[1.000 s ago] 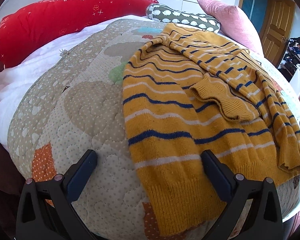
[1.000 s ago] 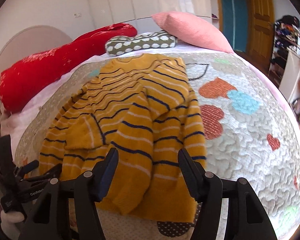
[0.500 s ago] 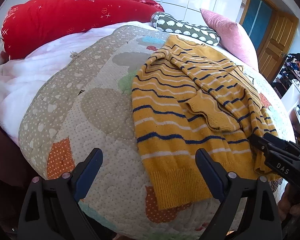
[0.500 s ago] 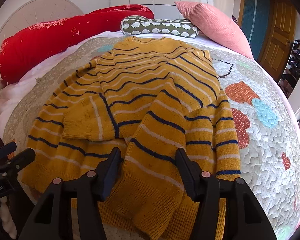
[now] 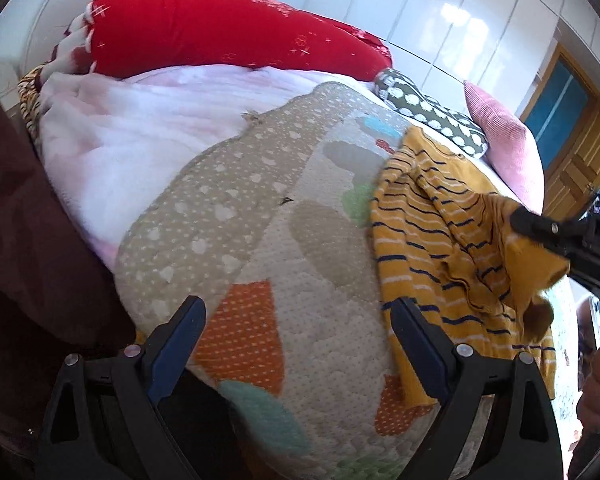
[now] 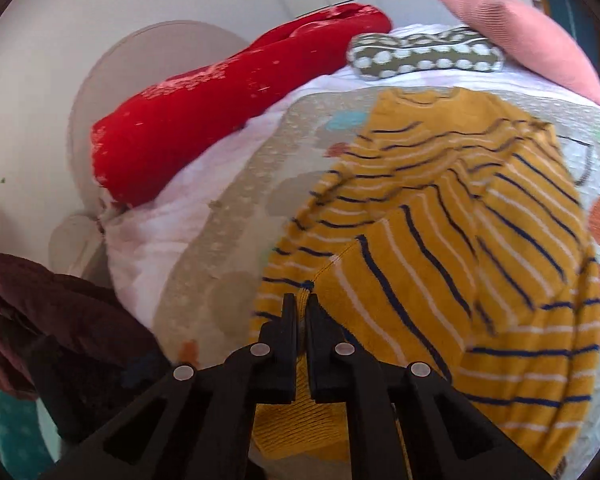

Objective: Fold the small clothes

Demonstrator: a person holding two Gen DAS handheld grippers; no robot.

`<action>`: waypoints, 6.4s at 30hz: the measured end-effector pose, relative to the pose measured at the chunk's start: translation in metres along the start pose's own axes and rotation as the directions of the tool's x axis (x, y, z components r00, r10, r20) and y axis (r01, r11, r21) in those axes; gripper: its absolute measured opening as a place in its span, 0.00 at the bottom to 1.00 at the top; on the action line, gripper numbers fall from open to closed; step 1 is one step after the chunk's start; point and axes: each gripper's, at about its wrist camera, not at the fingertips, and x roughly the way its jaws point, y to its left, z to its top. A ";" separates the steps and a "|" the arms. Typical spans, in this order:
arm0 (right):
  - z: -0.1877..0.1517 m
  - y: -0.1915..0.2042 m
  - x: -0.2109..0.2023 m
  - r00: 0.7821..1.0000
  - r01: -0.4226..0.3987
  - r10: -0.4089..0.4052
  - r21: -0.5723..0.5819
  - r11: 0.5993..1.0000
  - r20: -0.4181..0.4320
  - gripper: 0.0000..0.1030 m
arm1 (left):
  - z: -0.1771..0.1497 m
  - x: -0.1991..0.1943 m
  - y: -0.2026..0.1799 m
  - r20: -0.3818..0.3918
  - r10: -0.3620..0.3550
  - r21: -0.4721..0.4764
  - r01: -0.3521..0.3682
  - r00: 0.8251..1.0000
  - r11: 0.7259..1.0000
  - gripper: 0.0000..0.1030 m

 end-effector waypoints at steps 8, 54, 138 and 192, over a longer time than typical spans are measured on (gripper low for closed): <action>0.026 0.139 0.088 0.906 -0.397 0.375 -0.089 0.914 -0.195 0.07 | 0.003 -0.012 0.059 0.008 0.083 -0.139 -0.081 0.996 0.987 0.91; -0.113 -0.199 -0.143 0.922 0.314 -0.374 0.379 0.870 0.095 0.52 | -0.004 0.068 -0.062 -0.287 -0.212 0.064 0.239 0.934 0.969 0.91; -0.022 0.130 0.110 0.970 -0.149 0.058 -0.385 0.911 -0.238 0.45 | 0.003 0.002 0.108 -0.099 -0.031 -0.212 0.010 0.995 0.977 0.53; 0.060 -0.197 0.016 0.880 0.467 -0.473 0.099 0.879 0.038 0.49 | 0.094 0.162 -0.138 -0.351 -0.409 -0.070 0.412 0.842 0.909 0.70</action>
